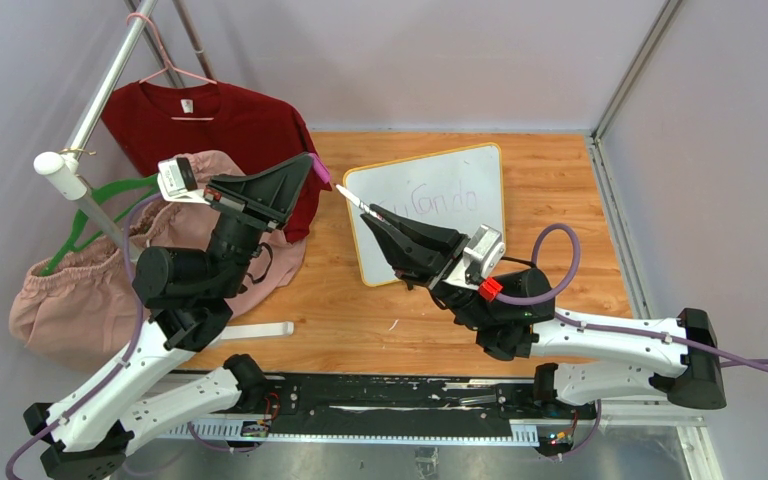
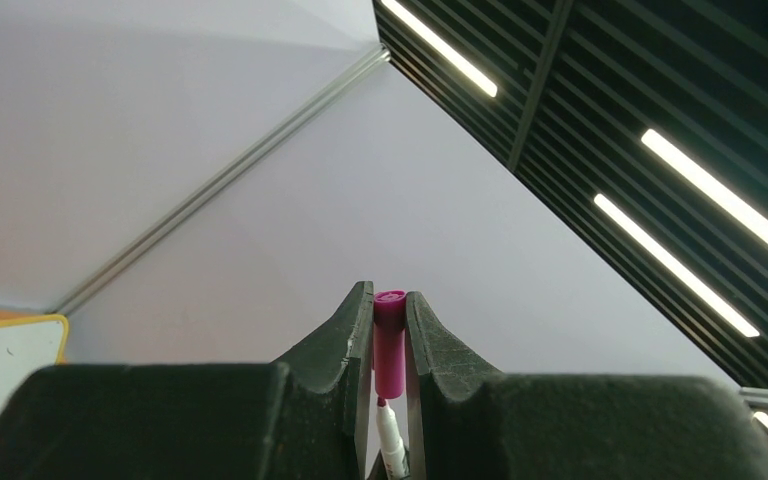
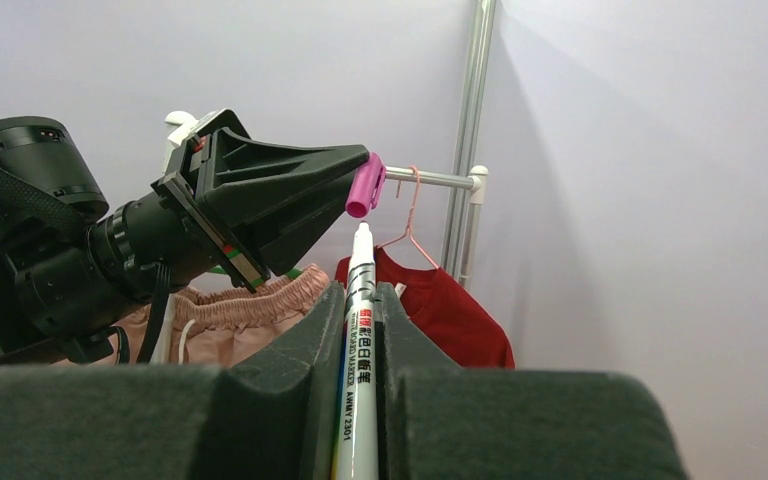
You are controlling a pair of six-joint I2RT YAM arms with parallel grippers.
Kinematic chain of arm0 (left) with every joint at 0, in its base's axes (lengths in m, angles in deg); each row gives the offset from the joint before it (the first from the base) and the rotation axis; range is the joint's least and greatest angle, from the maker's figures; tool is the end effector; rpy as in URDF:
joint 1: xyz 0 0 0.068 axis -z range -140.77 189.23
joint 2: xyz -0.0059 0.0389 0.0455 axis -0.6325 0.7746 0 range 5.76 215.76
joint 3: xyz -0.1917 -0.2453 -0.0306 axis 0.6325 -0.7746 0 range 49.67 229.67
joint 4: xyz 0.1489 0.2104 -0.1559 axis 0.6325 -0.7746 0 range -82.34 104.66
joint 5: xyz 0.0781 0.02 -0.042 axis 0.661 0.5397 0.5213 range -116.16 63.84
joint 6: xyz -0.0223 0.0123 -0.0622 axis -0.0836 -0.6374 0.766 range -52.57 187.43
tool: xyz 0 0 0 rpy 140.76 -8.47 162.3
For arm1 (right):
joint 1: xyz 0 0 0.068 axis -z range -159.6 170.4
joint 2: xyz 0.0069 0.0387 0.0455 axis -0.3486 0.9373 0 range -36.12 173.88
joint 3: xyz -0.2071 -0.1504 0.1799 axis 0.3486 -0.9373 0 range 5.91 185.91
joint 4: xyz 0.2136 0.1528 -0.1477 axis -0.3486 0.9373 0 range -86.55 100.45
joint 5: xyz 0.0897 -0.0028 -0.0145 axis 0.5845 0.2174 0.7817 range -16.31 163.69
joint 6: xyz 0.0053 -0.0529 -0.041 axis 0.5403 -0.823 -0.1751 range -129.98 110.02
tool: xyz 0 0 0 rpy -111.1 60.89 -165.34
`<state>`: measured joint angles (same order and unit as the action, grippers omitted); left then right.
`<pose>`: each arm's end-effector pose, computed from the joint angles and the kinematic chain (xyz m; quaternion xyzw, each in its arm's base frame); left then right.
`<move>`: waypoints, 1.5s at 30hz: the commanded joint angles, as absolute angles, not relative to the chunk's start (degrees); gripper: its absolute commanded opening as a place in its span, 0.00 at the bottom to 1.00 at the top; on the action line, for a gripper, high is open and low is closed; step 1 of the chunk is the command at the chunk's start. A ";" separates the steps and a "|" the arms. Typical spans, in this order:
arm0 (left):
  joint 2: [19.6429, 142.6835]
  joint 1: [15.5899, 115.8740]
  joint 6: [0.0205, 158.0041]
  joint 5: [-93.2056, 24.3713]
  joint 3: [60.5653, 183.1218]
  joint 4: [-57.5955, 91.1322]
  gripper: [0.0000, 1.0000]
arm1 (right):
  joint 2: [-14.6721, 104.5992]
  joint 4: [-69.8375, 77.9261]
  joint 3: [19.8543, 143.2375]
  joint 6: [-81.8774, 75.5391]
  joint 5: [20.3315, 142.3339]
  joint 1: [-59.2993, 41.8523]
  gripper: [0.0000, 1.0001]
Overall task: Write a sentence on the whiteboard
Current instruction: Close the whiteboard marker at the center of the board.
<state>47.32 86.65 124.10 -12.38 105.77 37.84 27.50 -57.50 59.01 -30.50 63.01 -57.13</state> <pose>0.1138 -0.1049 0.5232 -0.1426 0.4273 -0.6702 0.5899 0.0655 0.2500 0.4911 -0.1970 0.2871 0.4195 0.8383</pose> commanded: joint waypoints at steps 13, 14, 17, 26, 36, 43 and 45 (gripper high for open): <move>47.27 86.43 124.92 -13.05 105.18 39.62 0.00 | 27.69 -60.62 61.88 -29.93 62.41 -57.89 0.00; 47.32 86.43 124.90 -13.14 105.22 39.58 0.00 | 27.69 -60.62 61.90 -29.89 62.38 -57.88 0.00; 47.32 86.43 124.90 -13.15 105.09 39.56 0.00 | 27.82 -60.71 61.90 -29.85 62.48 -57.86 0.00; 47.25 86.43 125.18 -13.39 105.21 39.62 0.00 | 28.12 -60.32 61.94 -29.83 62.29 -57.91 0.00; 47.96 86.43 126.12 -15.27 105.40 39.62 0.00 | 28.79 -60.27 62.63 -30.11 61.83 -57.85 0.00; 48.21 86.43 127.53 -16.44 104.87 39.63 0.00 | 29.74 -60.45 63.45 -31.24 61.56 -57.90 0.00; 48.22 86.43 127.67 -16.49 104.78 39.63 0.00 | 30.31 -60.45 63.77 -32.50 61.21 -57.86 0.00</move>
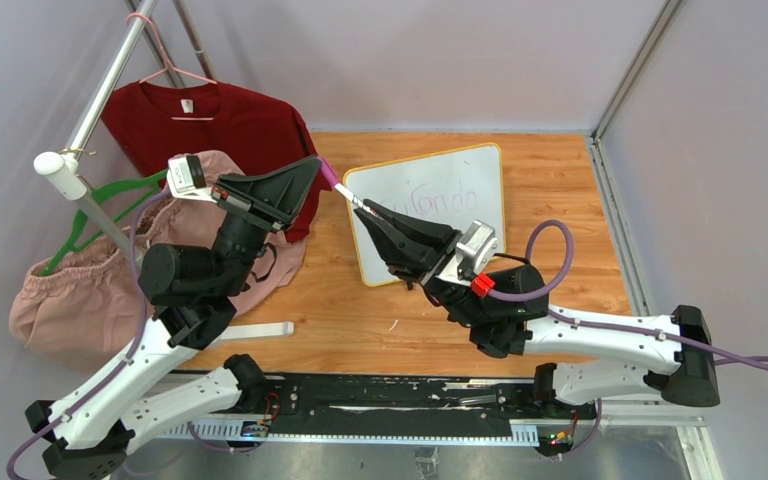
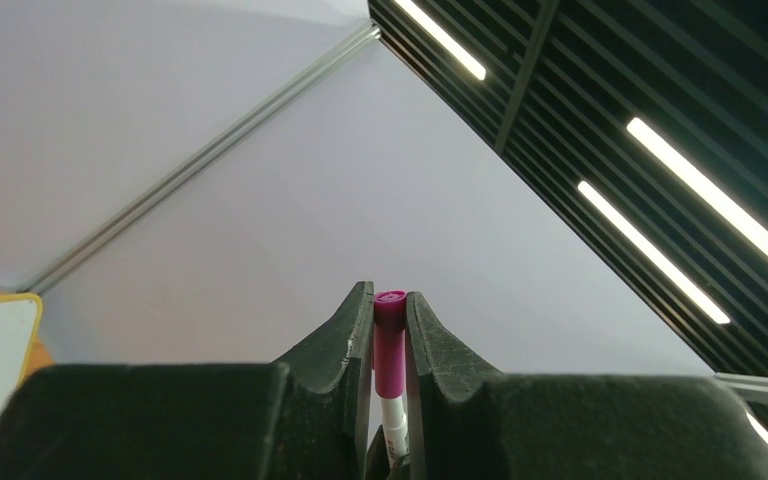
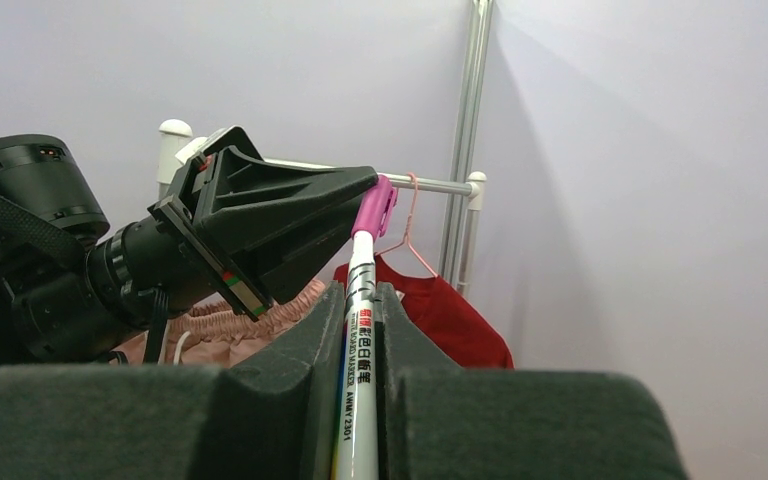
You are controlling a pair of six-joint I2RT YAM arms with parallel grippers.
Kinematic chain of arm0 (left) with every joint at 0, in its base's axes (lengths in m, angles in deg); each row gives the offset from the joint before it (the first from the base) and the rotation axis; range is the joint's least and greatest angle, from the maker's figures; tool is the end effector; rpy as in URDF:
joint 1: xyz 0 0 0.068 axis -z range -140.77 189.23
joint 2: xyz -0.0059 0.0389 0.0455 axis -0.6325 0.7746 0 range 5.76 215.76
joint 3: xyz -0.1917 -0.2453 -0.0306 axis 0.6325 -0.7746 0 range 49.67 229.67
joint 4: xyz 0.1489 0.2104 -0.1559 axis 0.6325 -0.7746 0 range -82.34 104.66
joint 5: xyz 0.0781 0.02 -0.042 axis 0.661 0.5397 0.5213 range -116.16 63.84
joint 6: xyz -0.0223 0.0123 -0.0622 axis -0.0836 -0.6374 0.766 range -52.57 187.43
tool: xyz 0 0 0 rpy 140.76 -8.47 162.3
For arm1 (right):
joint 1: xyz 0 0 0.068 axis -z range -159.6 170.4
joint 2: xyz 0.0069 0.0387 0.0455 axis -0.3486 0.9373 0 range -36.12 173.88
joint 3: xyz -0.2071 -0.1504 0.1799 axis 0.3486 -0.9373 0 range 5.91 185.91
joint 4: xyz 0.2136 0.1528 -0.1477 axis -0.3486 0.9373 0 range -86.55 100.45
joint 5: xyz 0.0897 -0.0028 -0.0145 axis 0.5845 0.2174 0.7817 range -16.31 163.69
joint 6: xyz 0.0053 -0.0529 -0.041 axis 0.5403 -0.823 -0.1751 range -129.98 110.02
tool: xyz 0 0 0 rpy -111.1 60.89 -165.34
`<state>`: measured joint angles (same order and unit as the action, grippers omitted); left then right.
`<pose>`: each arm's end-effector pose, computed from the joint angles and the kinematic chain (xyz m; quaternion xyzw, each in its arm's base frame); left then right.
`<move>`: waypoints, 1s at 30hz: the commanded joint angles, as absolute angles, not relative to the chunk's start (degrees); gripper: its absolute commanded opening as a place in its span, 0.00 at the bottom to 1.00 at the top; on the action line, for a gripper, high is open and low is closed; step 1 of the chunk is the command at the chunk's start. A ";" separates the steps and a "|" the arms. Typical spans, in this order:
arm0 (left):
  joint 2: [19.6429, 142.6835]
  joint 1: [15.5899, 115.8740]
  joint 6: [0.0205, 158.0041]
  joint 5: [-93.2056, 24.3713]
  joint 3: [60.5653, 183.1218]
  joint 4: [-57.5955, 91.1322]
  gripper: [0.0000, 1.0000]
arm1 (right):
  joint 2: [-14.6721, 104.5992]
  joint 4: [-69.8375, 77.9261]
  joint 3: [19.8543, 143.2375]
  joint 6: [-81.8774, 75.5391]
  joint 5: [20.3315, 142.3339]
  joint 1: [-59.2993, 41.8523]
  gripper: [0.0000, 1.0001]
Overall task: Write a sentence on the whiteboard
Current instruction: Close the whiteboard marker at the center of the board.
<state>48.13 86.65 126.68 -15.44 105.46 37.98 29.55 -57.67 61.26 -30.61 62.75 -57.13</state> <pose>0.1166 -0.1121 0.5199 -0.1290 0.4353 -0.6889 0.5651 0.0677 0.2590 0.4973 -0.1935 0.2866 0.4187 0.8397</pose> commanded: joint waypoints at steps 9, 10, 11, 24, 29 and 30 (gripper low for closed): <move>47.94 86.43 127.33 -15.62 104.48 39.63 0.00 | 33.19 -61.30 64.49 -39.08 60.25 -57.91 0.00; 47.94 86.43 127.37 -15.53 104.44 39.63 0.00 | 33.49 -61.44 64.66 -39.71 60.12 -57.98 0.00; 47.81 86.43 127.37 -15.50 104.39 39.63 0.00 | 33.80 -61.64 64.84 -40.41 59.78 -58.06 0.00; 47.45 86.43 126.93 -14.70 103.39 39.63 0.00 | 38.46 -66.51 66.80 -52.96 56.34 -60.83 0.00; 47.20 86.43 126.76 -14.30 103.29 39.63 0.00 | 40.00 -69.28 67.31 -56.69 54.53 -61.63 0.00; 47.16 86.43 126.76 -14.37 103.29 39.63 0.00 | 40.26 -69.58 67.48 -57.22 54.31 -61.68 0.00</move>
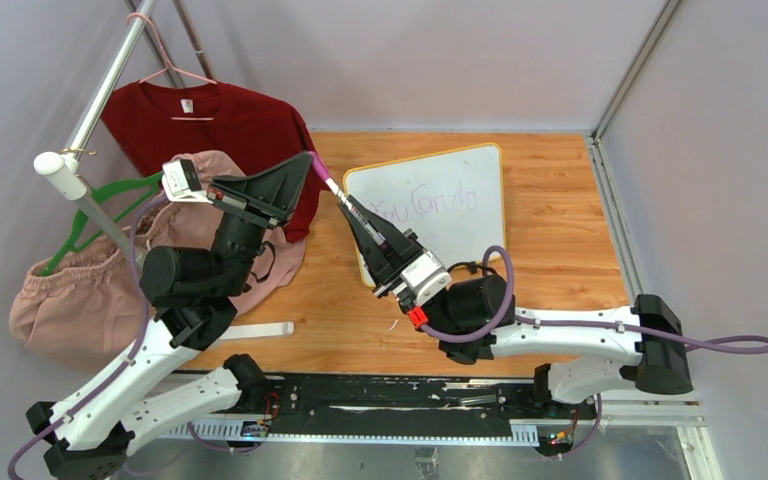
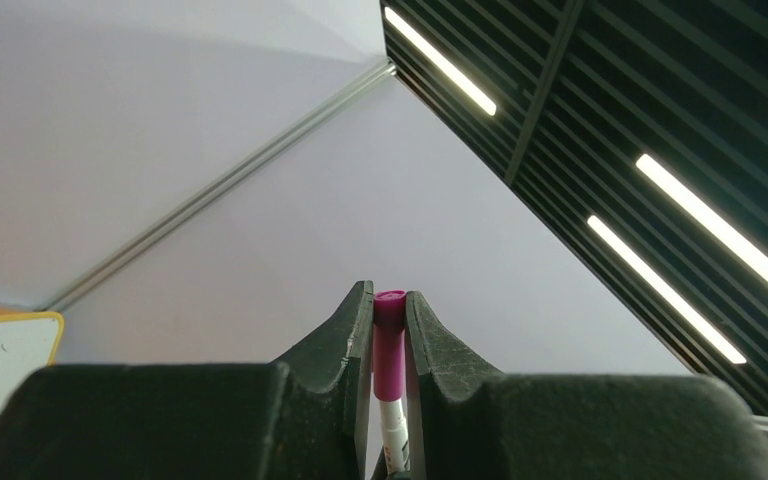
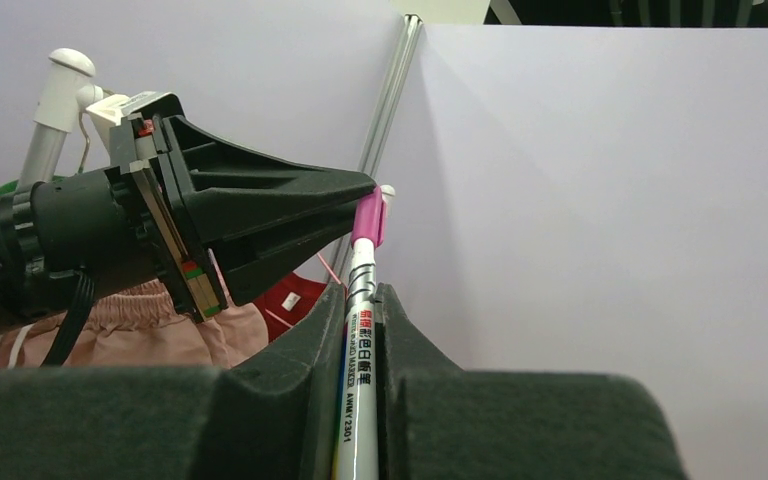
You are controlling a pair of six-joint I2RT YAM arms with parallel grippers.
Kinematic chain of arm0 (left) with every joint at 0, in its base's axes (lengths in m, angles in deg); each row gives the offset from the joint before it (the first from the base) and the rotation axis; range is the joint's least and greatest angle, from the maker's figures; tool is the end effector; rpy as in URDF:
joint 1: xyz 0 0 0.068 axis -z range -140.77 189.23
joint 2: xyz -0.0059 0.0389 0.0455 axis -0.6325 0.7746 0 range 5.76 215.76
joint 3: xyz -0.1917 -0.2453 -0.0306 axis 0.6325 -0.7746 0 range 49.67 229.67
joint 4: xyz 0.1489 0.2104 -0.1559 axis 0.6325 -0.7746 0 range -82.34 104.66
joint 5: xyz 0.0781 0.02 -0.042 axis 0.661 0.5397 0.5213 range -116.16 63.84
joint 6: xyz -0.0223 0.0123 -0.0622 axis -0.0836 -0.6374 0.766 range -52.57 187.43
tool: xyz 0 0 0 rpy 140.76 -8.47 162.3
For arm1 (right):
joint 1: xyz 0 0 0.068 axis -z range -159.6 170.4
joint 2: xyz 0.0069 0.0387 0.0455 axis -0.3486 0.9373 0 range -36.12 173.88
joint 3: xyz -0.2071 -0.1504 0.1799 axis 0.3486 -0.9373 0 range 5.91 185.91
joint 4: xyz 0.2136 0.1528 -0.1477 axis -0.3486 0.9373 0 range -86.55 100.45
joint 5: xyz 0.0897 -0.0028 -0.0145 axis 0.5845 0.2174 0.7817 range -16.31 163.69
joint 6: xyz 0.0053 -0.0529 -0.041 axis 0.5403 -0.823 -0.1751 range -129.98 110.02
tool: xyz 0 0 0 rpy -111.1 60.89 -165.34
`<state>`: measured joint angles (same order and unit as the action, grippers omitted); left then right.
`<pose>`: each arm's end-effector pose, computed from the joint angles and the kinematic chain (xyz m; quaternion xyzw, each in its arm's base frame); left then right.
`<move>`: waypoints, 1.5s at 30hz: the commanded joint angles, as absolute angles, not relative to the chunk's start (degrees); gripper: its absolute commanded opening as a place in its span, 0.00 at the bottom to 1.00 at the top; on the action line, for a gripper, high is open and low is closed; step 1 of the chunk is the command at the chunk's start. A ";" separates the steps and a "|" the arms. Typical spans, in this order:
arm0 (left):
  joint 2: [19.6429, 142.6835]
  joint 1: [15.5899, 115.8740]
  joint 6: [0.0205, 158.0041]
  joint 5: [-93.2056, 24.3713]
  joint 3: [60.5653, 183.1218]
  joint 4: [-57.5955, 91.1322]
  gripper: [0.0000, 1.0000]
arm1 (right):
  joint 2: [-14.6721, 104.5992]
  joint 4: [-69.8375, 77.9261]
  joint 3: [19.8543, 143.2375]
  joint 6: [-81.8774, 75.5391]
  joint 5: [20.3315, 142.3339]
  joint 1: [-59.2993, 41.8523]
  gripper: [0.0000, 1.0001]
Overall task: Write a sentence on the whiteboard
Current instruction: Close the whiteboard marker at the center of the board.
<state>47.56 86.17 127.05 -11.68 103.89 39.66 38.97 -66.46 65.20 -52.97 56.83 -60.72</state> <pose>0.1190 -0.1078 0.5137 -0.1608 0.4243 -0.6795 0.5766 0.0629 0.3014 0.4895 -0.2039 0.2660 0.2648 0.9042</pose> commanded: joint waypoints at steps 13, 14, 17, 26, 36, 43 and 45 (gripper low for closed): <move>48.19 86.43 128.32 -16.36 103.20 39.63 0.00 | 42.57 -70.55 69.34 -61.14 53.98 -62.04 0.00; 48.27 86.43 128.48 -16.58 103.19 39.63 0.00 | 42.73 -70.62 69.55 -61.33 53.94 -62.04 0.00; 48.55 86.43 128.72 -17.07 103.20 39.63 0.00 | 43.10 -70.75 69.91 -61.85 54.20 -62.04 0.00; 49.39 86.43 129.60 -19.10 103.53 39.63 0.00 | 43.75 -69.95 70.90 -62.20 55.27 -62.04 0.00; 50.85 86.43 130.37 -22.45 104.34 39.56 0.00 | 44.30 -69.35 71.87 -63.23 55.97 -62.03 0.00; 49.70 86.43 129.26 -21.48 104.30 39.54 0.02 | 43.19 -69.40 70.67 -62.99 56.50 -62.06 0.00; 49.37 86.43 128.97 -21.12 104.34 39.60 0.05 | 42.93 -69.40 70.30 -62.91 56.63 -62.12 0.00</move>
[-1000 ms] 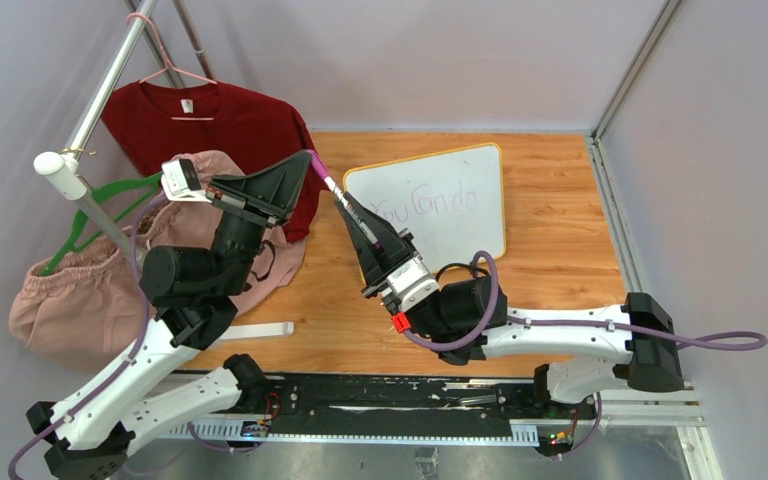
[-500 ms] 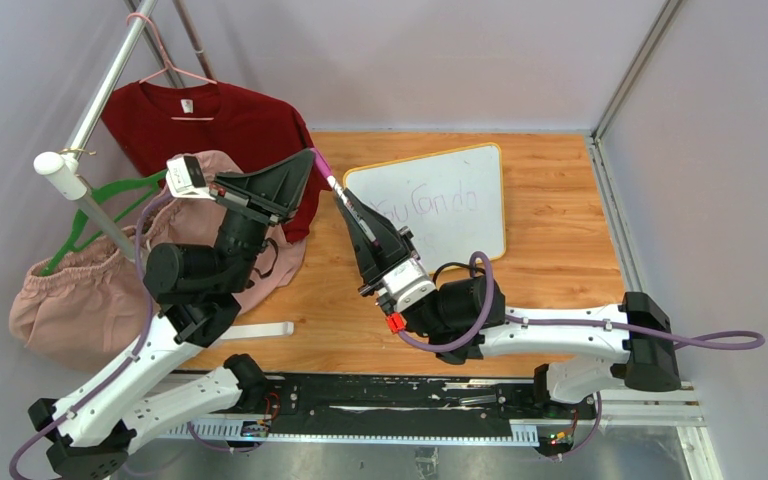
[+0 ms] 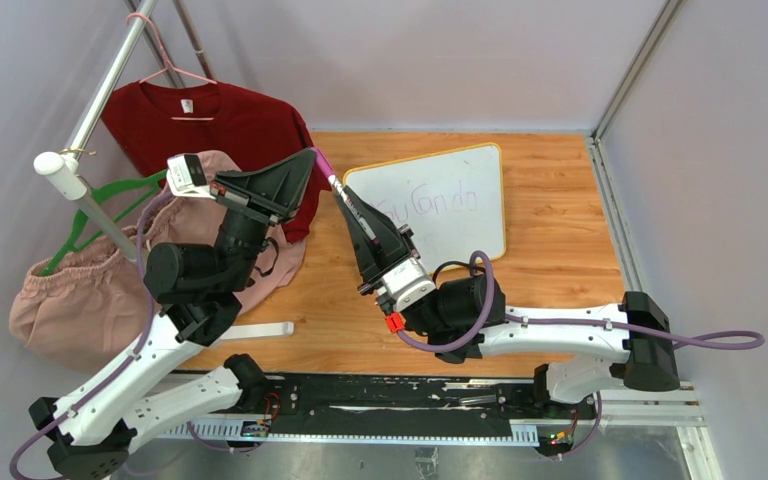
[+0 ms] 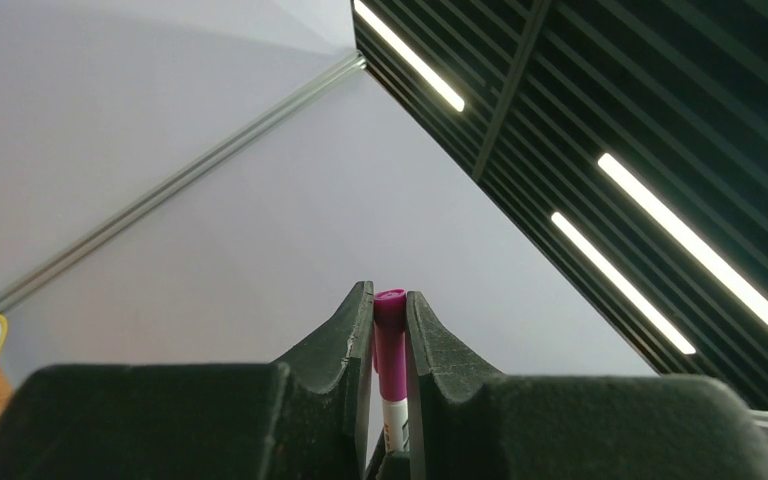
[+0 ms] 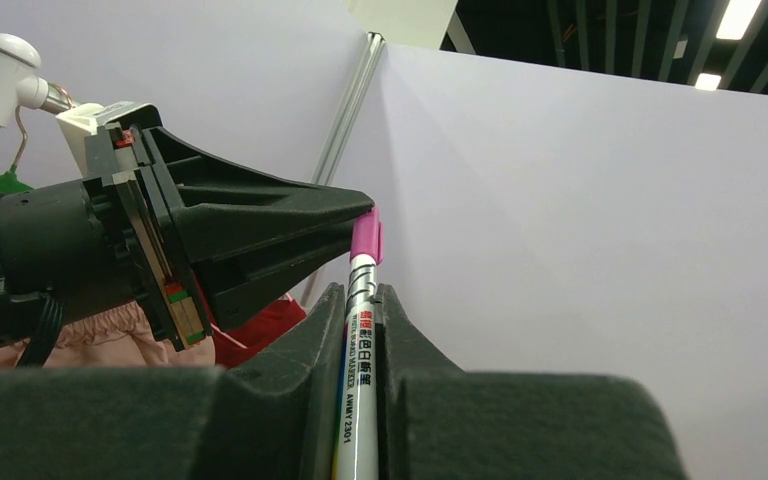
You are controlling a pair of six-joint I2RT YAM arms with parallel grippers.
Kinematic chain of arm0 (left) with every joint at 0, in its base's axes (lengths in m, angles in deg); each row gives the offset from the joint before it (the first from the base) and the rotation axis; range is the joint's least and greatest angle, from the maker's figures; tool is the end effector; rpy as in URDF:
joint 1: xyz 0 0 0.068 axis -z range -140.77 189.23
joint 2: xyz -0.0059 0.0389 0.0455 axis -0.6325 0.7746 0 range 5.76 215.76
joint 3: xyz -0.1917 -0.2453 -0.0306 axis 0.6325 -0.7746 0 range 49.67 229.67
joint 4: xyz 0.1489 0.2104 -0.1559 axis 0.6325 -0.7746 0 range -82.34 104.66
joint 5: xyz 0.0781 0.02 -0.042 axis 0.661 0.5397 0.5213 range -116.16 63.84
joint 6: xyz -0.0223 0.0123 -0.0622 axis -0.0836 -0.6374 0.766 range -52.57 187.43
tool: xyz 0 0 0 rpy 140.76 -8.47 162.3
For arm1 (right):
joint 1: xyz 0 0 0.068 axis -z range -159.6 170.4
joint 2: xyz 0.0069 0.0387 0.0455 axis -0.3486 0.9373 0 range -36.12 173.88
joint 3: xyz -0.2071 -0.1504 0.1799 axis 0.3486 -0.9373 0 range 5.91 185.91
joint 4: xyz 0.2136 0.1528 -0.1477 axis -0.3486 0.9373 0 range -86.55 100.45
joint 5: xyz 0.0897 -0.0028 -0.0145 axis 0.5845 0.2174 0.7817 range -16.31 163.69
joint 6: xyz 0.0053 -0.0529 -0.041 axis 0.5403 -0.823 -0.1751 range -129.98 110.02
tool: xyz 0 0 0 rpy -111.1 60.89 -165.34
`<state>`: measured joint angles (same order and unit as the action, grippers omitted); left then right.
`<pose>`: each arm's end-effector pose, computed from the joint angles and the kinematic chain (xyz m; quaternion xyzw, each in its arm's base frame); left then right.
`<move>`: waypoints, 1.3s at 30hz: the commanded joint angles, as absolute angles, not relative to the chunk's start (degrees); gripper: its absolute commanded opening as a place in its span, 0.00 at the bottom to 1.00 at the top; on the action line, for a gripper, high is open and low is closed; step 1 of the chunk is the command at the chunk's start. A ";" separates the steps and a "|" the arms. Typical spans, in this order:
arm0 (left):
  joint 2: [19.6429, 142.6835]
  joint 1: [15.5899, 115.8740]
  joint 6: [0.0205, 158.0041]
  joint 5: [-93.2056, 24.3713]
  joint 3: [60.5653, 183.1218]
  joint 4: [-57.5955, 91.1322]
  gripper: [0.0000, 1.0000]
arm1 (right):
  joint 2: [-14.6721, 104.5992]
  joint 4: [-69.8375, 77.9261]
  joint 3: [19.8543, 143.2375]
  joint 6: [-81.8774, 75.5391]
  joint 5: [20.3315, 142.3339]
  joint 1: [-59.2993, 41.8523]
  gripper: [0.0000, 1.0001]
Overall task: Write a sentence on the whiteboard
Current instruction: Close the whiteboard marker at the center of the board.
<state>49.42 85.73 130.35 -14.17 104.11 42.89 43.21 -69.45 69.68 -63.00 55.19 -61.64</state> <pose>0.1239 -0.1144 0.5164 -0.1544 0.4103 -0.7067 0.5553 0.0617 0.3180 0.4993 -0.1975 0.2486 0.1936 0.9283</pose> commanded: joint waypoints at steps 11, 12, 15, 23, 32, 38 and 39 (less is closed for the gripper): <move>48.70 86.43 128.44 -20.15 104.34 39.63 0.20 | 42.37 -69.48 69.17 -62.72 57.08 -62.21 0.00; 48.69 86.43 128.51 -20.03 104.34 39.60 0.21 | 42.37 -69.50 69.05 -62.72 57.07 -62.27 0.00; 48.49 86.43 128.27 -19.71 104.34 39.63 0.23 | 42.26 -69.58 68.85 -62.80 56.99 -62.30 0.00; 47.63 86.43 127.31 -18.13 104.08 39.60 0.33 | 42.03 -69.75 68.42 -63.22 56.68 -62.56 0.00; 47.23 86.43 126.16 -17.18 104.51 39.54 0.41 | 41.43 -70.19 67.48 -63.51 56.75 -62.91 0.00; 47.00 86.43 126.10 -16.68 104.26 39.54 0.42 | 40.38 -70.63 66.07 -63.42 57.42 -63.18 0.00; 47.02 86.43 126.09 -16.67 104.25 39.54 0.41 | 40.29 -70.71 65.84 -63.42 57.43 -63.18 0.00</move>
